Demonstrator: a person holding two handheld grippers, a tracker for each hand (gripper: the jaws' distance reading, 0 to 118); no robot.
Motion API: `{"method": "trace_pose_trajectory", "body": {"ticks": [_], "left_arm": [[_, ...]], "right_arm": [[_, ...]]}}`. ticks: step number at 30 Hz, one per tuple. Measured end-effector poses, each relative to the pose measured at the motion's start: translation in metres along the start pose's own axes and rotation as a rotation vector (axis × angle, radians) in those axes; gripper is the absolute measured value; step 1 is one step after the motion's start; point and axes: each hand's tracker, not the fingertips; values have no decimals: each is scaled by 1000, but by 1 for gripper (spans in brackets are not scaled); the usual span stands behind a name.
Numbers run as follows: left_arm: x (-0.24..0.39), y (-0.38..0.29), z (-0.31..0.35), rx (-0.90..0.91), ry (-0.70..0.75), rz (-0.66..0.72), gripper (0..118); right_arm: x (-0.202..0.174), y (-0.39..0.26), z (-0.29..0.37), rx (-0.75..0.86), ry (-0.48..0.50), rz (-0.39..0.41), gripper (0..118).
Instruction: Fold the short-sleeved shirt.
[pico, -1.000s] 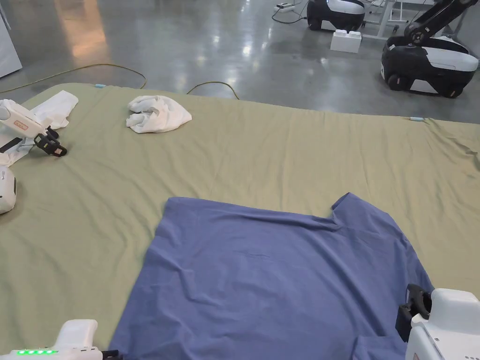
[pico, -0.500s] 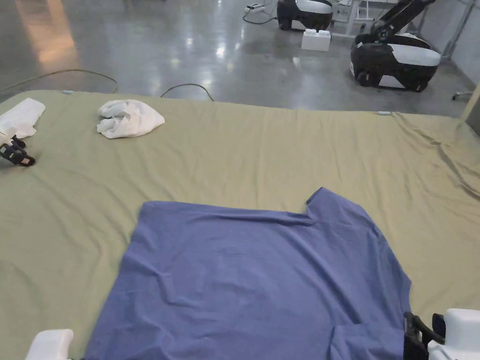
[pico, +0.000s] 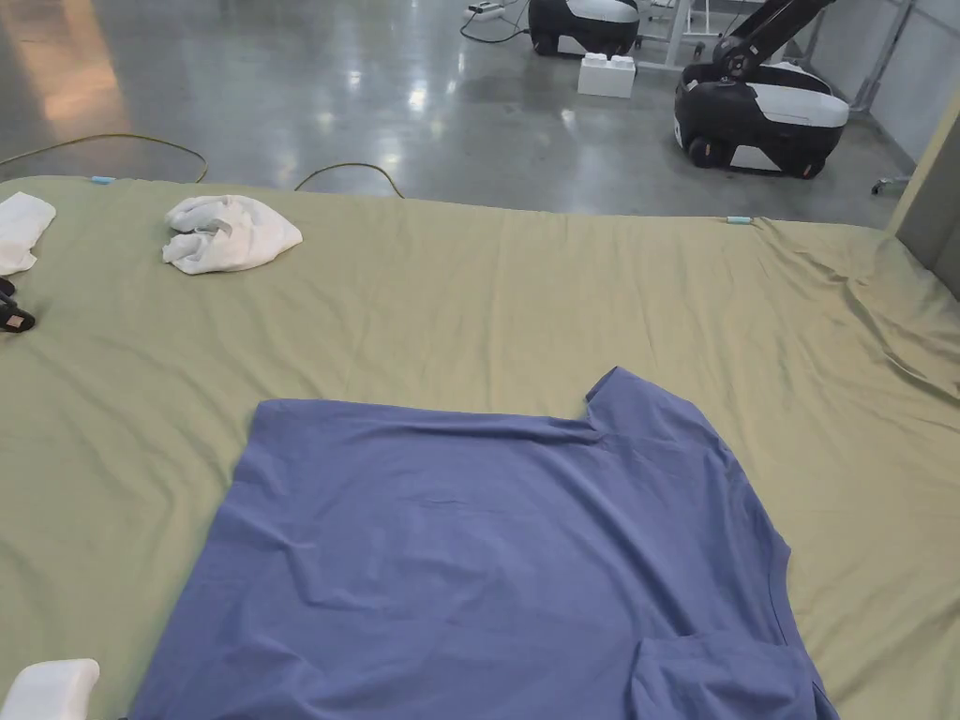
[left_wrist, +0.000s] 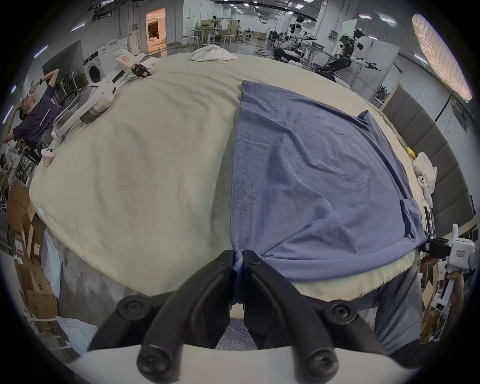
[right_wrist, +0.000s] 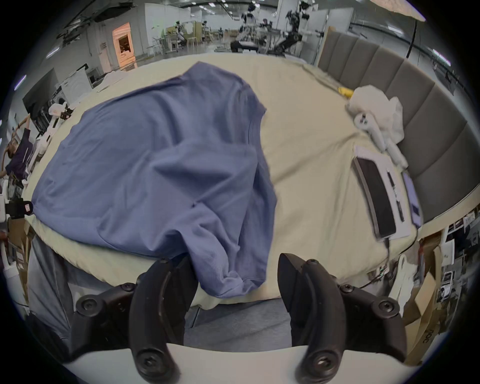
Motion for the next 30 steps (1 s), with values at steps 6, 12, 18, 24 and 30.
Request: {"method": "trace_pose_trajectory", "body": {"ticks": [6, 12, 18, 24, 30], "left_arm": [[0, -1, -2, -6, -2, 8, 9], [-2, -1, 0, -10, -14, 18, 9], [-2, 5, 9, 9, -43, 46, 9], [4, 46, 23, 111, -83, 70, 9], [19, 120, 1, 153, -78, 46, 9]], "right_arm": [[-9, 3, -11, -5, 19, 30, 15], [-16, 7, 13, -8, -56, 120, 10], [-11, 24, 41, 47, -37, 98, 10], [-9, 66, 56, 123, 13, 81, 10], [-9, 136, 37, 175, 17, 83, 10]]}}
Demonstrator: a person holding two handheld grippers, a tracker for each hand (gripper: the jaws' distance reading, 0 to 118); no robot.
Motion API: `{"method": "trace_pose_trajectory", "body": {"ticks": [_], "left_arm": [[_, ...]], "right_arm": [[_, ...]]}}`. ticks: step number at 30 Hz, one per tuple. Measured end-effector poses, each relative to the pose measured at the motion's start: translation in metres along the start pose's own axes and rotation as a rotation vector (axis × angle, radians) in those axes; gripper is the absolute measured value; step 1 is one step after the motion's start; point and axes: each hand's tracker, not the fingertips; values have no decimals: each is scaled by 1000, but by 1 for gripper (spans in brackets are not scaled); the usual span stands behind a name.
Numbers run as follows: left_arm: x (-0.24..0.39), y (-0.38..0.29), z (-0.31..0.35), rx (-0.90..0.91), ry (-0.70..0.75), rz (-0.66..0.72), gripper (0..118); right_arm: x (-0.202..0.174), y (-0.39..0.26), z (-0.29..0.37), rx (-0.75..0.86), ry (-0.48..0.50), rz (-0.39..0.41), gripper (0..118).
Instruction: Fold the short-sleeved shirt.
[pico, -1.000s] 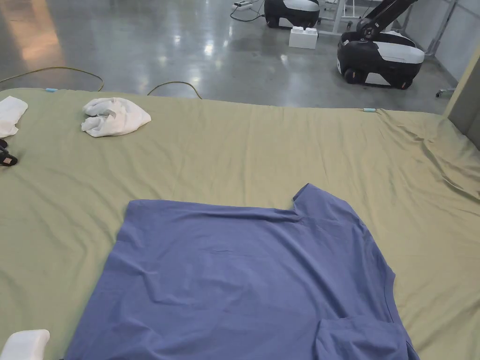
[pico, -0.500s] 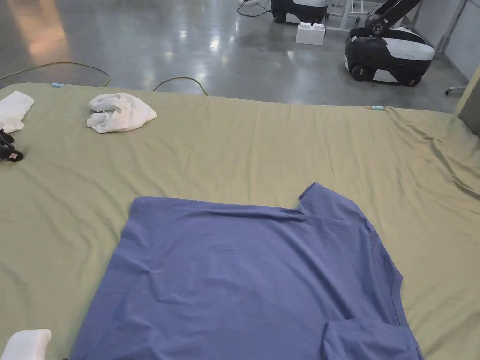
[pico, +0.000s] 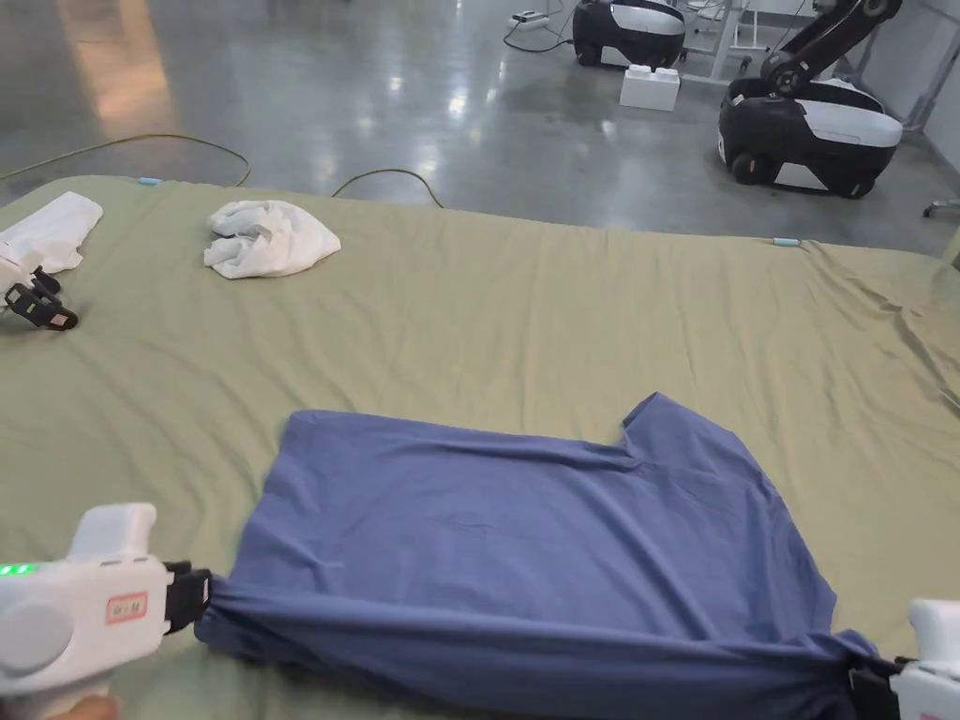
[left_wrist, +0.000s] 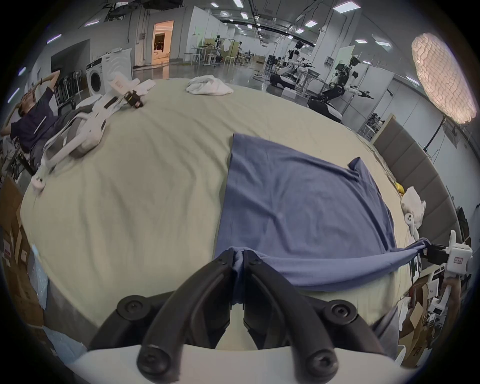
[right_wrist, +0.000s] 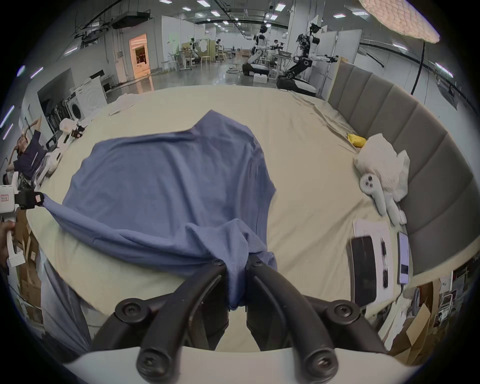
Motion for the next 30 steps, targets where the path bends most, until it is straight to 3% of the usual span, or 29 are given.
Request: {"method": "trace_pose_trajectory", "body": {"ticks": [5, 12, 14, 15, 17, 18, 19, 26, 30], "left_arm": [[11, 47, -55, -55, 36, -14, 9], [18, 54, -114, -191, 76, -17, 9], [7, 55, -131, -197, 78, -6, 15], [5, 55, -133, -193, 83, -1, 22], [6, 56, -126, -161, 101, 4, 44], [3, 57, -120, -141, 98, 5, 51], [4, 59, -114, -106, 79, 9, 61], [30, 59, -51, 190, -5, -93, 65], [57, 45, -11, 400, 16, -164, 65]], "right_arm": [[-1, 41, -57, -25, -10, 27, 10], [-6, 47, -119, -113, -26, 30, 11], [-8, 44, -125, -111, -34, 34, 12], [-8, 43, -126, -114, -38, 33, 16], [-8, 42, -123, -106, -59, 17, 46], [-8, 42, -118, -75, -81, 6, 62], [-8, 44, -112, -37, -88, -2, 71], [-29, 59, -48, 330, -41, -112, 71], [-60, 61, -6, 573, -46, -116, 71]]}}
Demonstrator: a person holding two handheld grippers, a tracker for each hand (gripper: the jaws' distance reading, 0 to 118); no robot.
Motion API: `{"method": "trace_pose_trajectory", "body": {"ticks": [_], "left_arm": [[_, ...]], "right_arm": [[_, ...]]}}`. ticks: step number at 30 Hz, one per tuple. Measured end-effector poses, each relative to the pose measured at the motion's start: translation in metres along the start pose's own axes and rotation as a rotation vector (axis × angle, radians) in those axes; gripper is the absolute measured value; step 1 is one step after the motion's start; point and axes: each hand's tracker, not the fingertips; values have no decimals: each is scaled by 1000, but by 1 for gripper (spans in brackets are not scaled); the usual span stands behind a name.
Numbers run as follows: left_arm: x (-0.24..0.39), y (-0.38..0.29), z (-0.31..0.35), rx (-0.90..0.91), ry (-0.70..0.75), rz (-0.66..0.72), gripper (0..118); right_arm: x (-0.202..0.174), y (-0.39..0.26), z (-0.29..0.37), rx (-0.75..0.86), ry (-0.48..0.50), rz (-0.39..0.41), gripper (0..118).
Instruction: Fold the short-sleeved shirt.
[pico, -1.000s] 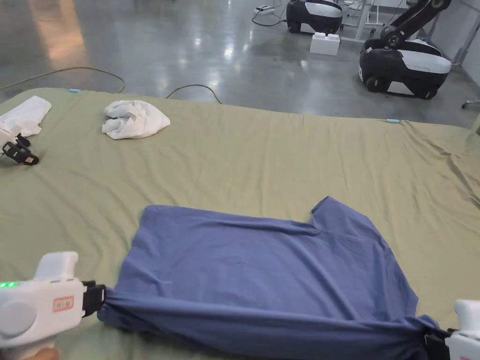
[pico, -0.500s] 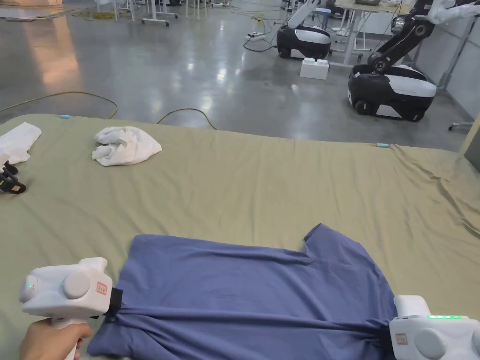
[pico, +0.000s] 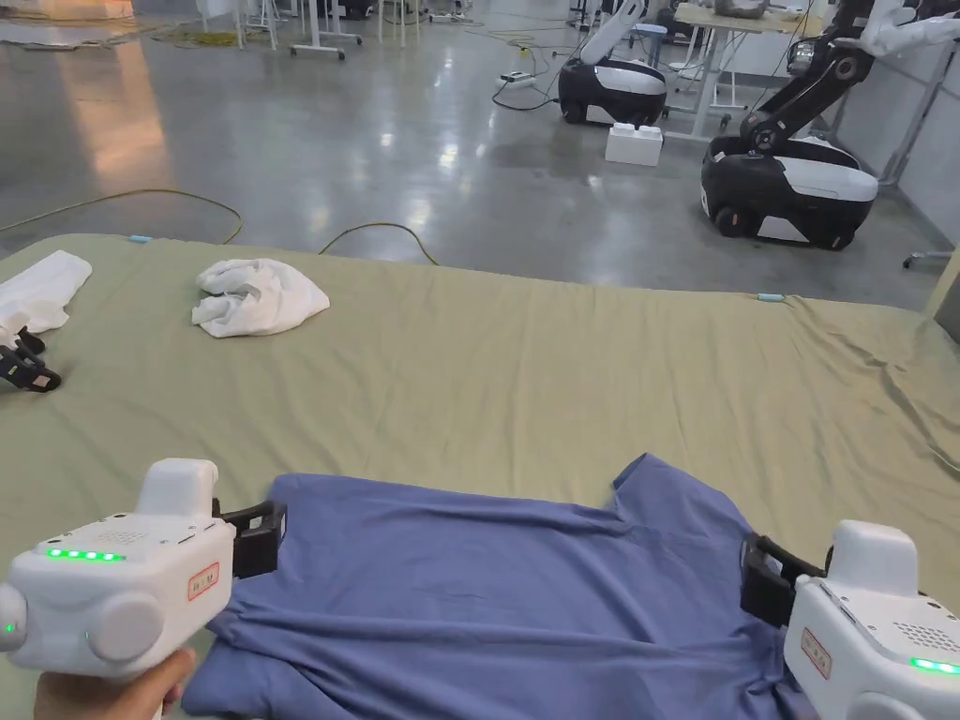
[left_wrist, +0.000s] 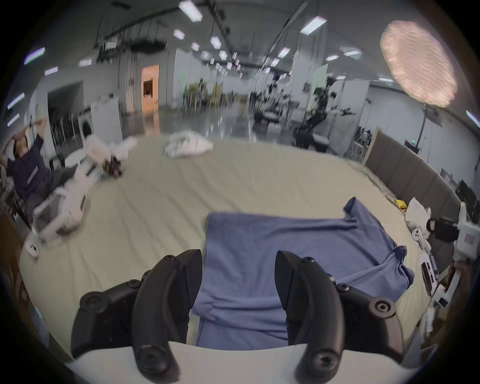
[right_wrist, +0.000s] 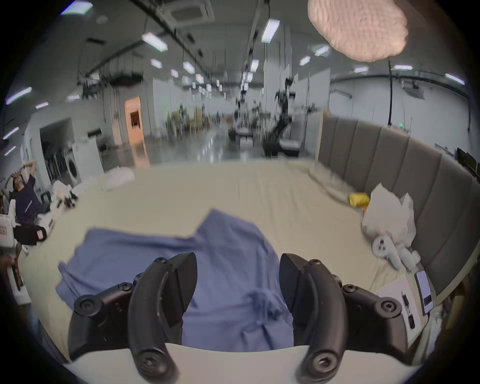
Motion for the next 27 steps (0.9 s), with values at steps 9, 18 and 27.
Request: {"method": "trace_pose_trajectory", "body": {"ticks": [9, 18, 27], "left_arm": [[41, -4, 76, 297, 75, -72, 16], [30, -15, 100, 274, 64, -53, 4], [-51, -36, 8, -294, 28, 114, 4]], "right_arm": [[-54, 8, 52, 259, -1, 44, 6], [-65, 4, 67, 300, 6, 67, 0], [-51, -8, 59, 197, 0, 88, 0]]}}
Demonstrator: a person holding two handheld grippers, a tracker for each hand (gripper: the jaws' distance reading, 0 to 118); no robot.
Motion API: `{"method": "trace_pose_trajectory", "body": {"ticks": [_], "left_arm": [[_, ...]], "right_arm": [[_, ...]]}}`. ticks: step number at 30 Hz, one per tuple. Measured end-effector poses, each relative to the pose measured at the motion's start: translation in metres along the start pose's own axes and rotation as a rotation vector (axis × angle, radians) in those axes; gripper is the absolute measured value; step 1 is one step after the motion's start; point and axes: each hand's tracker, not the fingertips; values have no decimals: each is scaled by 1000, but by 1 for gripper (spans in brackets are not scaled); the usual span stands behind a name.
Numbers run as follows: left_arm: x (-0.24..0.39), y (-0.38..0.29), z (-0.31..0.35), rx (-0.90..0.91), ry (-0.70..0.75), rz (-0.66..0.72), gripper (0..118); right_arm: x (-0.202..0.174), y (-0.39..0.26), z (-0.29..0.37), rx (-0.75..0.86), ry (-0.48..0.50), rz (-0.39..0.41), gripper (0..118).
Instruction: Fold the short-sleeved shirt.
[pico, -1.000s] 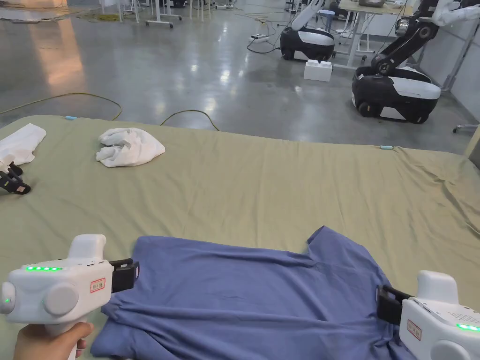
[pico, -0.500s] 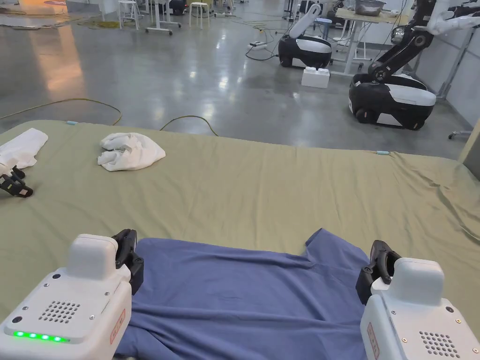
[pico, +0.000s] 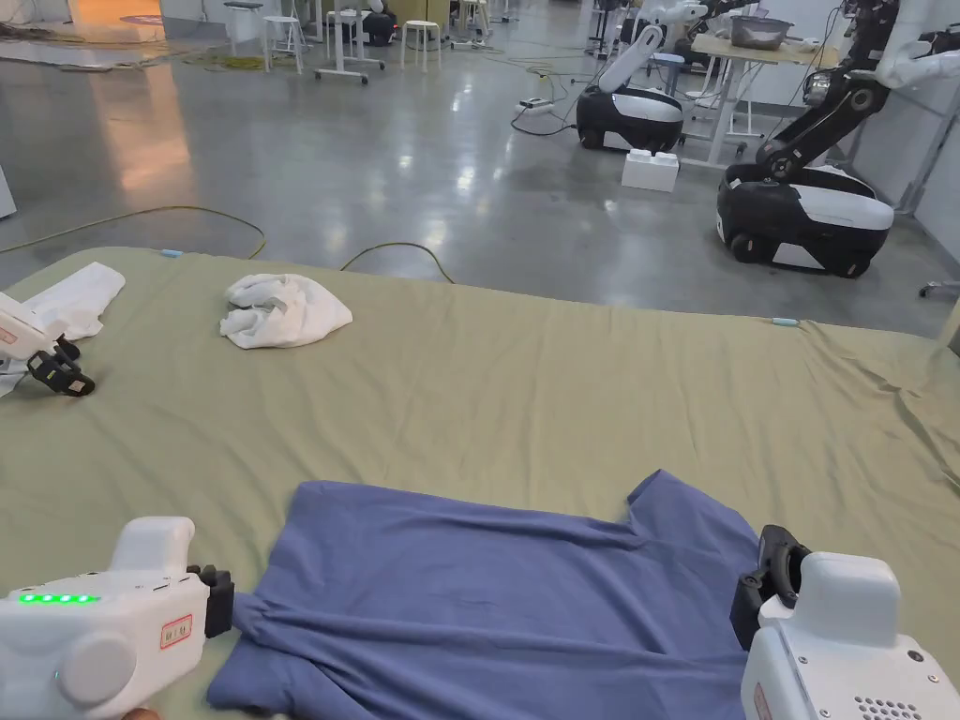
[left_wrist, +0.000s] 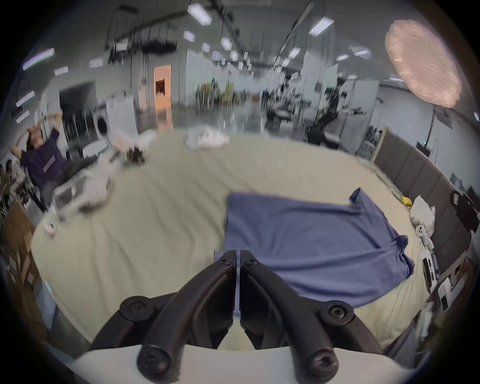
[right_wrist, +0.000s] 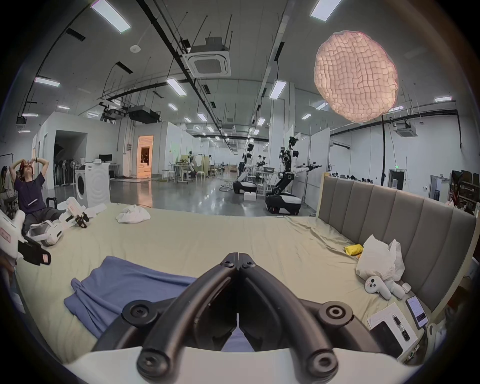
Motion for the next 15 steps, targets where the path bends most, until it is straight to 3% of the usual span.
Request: {"method": "trace_pose_trajectory", "body": {"ticks": [2, 3, 7, 12, 15], "left_arm": [[-7, 2, -22, -97, 15, 16, 6], [-12, 3, -33, -132, 10, 22, 14], [-19, 1, -72, -280, 19, 51, 67], [-16, -13, -102, -425, 71, 29, 69], [-4, -21, -97, -395, 95, -44, 69]], "right_arm": [[3, -5, -1, -20, -4, 2, 0], [4, -7, -2, -32, -5, 3, 0], [10, -16, -2, -70, -17, 8, 0], [16, -27, -1, -111, -30, 15, 0], [20, -33, -2, -138, -38, 20, 0]]}}
